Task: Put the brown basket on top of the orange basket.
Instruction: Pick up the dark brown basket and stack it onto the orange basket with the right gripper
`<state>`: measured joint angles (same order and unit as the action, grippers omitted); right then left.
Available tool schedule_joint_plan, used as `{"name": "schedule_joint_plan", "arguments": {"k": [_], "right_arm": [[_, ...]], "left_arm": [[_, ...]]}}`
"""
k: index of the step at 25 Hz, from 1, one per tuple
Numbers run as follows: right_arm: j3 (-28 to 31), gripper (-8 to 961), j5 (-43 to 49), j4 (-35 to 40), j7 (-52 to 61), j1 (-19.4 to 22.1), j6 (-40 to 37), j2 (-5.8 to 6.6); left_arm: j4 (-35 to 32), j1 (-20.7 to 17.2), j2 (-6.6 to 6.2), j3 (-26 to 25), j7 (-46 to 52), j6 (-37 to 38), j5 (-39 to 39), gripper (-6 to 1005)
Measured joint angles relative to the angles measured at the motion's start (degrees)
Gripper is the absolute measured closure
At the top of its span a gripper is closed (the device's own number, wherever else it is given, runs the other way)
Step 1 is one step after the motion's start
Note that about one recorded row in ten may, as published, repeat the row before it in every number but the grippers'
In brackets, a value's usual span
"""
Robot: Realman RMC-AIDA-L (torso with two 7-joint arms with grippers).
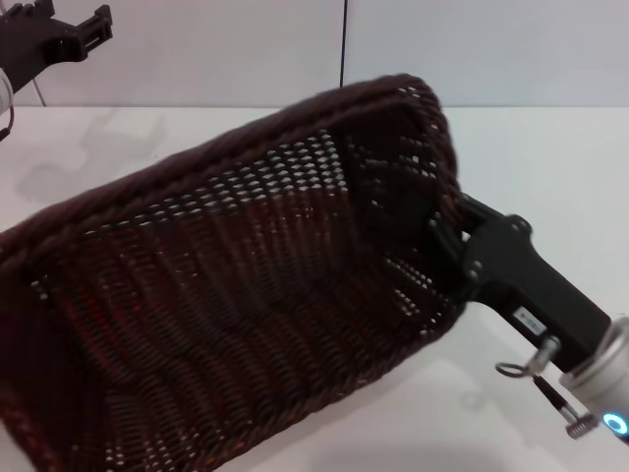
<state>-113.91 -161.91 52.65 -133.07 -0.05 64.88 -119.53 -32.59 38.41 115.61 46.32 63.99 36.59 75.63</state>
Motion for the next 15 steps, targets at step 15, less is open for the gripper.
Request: {"name": "schedule_joint_plan", "arguments": {"k": [15], "right_arm": [[-2.4,808,-1.7,-3.9,0.1,0.1,2.8,-0.33]], "left_arm": [[0.0,1.0,0.24,0.0,0.0,-1.5,0.1,202]]}}
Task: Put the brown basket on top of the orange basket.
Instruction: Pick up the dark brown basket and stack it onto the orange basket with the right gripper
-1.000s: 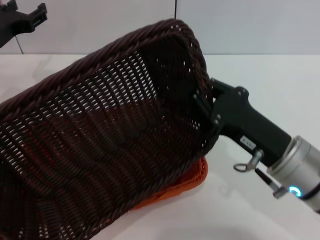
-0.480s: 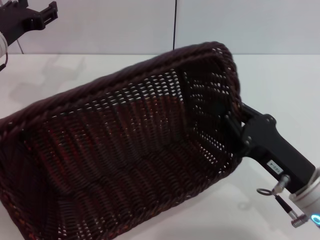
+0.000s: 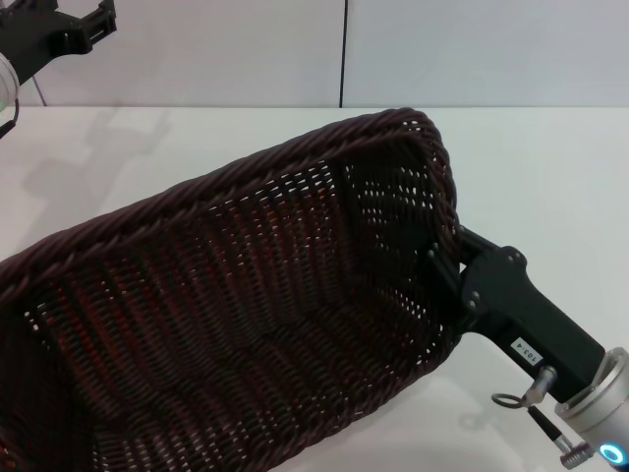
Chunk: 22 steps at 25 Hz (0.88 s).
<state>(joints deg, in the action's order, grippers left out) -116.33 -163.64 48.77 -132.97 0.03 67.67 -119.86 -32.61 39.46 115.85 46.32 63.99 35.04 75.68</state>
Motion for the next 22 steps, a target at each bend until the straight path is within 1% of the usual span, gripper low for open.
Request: {"name": "schedule_joint_plan", "arguments": {"k": [22], "right_arm": [[0.5,810,-0.1,-4.9,0.2,0.3,0.1,-0.01]], "left_arm": [[0.0,0.3,-0.01,0.7,0.0,0.0,0.1,202]]}}
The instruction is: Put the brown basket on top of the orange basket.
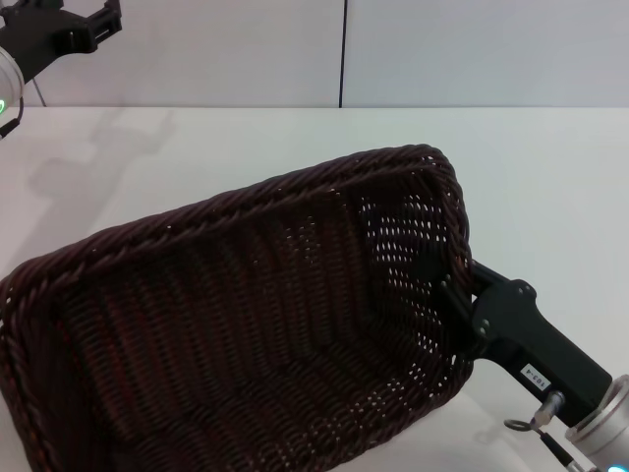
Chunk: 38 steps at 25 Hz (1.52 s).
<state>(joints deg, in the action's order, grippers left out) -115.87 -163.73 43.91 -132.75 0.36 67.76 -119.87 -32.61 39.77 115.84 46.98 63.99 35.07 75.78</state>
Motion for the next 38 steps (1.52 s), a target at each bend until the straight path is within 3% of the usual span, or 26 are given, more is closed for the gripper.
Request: {"name": "schedule_joint_plan", "arguments": {"k": [6,11,13,22,25,32,38], "right_arm": [[1.0,812,0.0,-0.3,1.1,-0.9,-1.1,-0.01],[2.0,813,0.0,-2.0,4.2,-4.0,-1.9,0.41],[1.6,784,0.0,-3.1,5.6,-6.4,-2.9,0.61],[2.4,654,0.1,-5.2,7.2,-9.6,-2.8,0.94],[3.4,432,0.1,-5.2,7.5,-9.8,-2.5,1.14],[7.8,344,1.2,-5.5,7.1,-12.5,-1.2,1.62],[15.8,344,9.4,-5.2,7.3,-16.8,3.6,3.58]], "left_arm": [[0.0,0.2,0.0,0.5,0.0,0.0,0.0,202],[0.0,0.3,0.0,0.5,0.0,0.0,0.0,202],[0.0,0.3,0.0,0.5,0.0,0.0,0.0,202],[0.0,0.6,0.15,0.1,-1.6,-0.4,-0.2,202],[0.0,0.8,0.27,0.0,-2.2,-1.0,-0.3,202],[0.0,1.2,0.41,-0.4,-2.3,-1.3,-0.5,202],[-0.5,1.1,0.59,-4.3,-2.4,-0.1,-0.6,202]]}}
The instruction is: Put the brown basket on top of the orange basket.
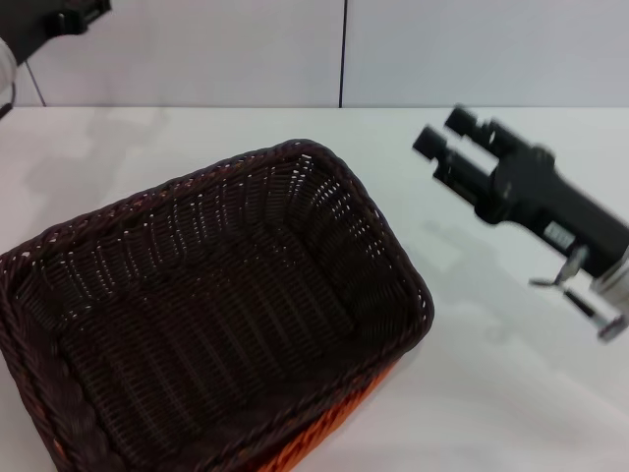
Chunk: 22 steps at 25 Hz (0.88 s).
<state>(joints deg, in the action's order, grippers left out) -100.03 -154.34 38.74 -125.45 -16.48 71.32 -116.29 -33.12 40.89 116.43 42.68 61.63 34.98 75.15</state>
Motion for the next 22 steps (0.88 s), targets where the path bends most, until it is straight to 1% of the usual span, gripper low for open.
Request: {"name": "schedule_joint_plan", "arguments": {"k": [2,3,4,6,7,9,10,11,12,13,14,16,17,18,19,20,21,22], "right_arm": [[3.6,344,3.4,-0.2,-0.1,-1.6,1.3,0.72],[5.4,344,4.9,-0.4,-0.5,-2.2,1.7,0.92],[8.0,344,6.8,-0.8,-1.7,-2.7,2.0,0.87],[12.8,344,8.7,-1.7,-5.1,-3.1,2.0,0.2],[16.0,344,9.0,-2.5,-7.5,-3.1,1.9,-0.52],[21.9,344,9.0,-4.3,-12.3,-3.4,1.6,-1.64],[24.4,344,8.9,-5.1,-13.8,-3.8,1.4,-2.0],[27.4,344,8.8,-6.1,-15.4,-4.3,1.2,-2.32],[30.2,344,8.7,-7.5,-16.7,-4.9,0.9,-2.47],[33.0,344,8.6,-9.0,-18.1,-5.8,0.6,-2.54],[35.9,344,8.5,-10.6,-19.6,-6.7,0.4,-2.56],[40.7,344,8.1,-14.3,-23.7,-8.9,-0.1,-2.57],[43.0,344,7.8,-16.2,-26.0,-10.1,-0.5,-2.56],[44.8,344,7.6,-17.8,-28.1,-11.1,-1.2,-2.53],[46.4,344,7.4,-19.1,-30.0,-12.2,-1.9,-2.5],[48.4,344,7.3,-20.0,-32.1,-13.5,-3.9,-2.5],[48.4,344,7.3,-20.0,-32.1,-13.5,-3.9,-2.5],[49.1,344,7.3,-20.2,-32.9,-14.1,-4.9,-2.54]], "left_arm": [[0.0,-0.1,0.02,-3.0,0.0,1.9,-0.1,202],[0.1,-0.3,0.05,-5.9,-0.3,4.2,-0.6,202],[0.4,-0.5,0.11,-7.8,-0.8,6.1,-1.3,202],[1.2,-1.2,0.44,-11.0,-3.1,10.6,-3.5,202],[1.9,-1.9,0.7,-12.7,-5.2,14.1,-5.7,202],[1.9,-1.9,0.7,-12.7,-5.2,14.1,-5.7,202],[1.9,-1.9,0.7,-12.7,-5.2,14.1,-5.7,202],[6.7,-5.0,1.29,-16.5,-14.9,28.2,-16.3,202],[9.5,-6.3,1.31,-16.7,-18.7,33.8,-20.3,202],[9.5,-6.3,1.31,-16.7,-18.7,33.8,-20.3,202],[11.8,-7.6,1.35,-16.8,-22.0,38.9,-23.6,202],[11.8,-7.6,1.35,-16.8,-22.0,38.9,-23.6,202],[16.7,-10.5,1.47,-16.9,-27.8,47.7,-28.9,202],[18.9,-12.1,1.55,-16.9,-30.0,51.8,-30.6,202],[18.9,-12.1,1.55,-16.9,-30.0,51.8,-30.6,202],[20.1,-13.3,1.58,-16.9,-31.1,54.1,-31.3,202],[20.1,-13.3,1.58,-16.9,-31.1,54.1,-31.3,202],[21.0,-15.5,1.6,-17.0,-31.3,56.7,-31.6,202]]}}
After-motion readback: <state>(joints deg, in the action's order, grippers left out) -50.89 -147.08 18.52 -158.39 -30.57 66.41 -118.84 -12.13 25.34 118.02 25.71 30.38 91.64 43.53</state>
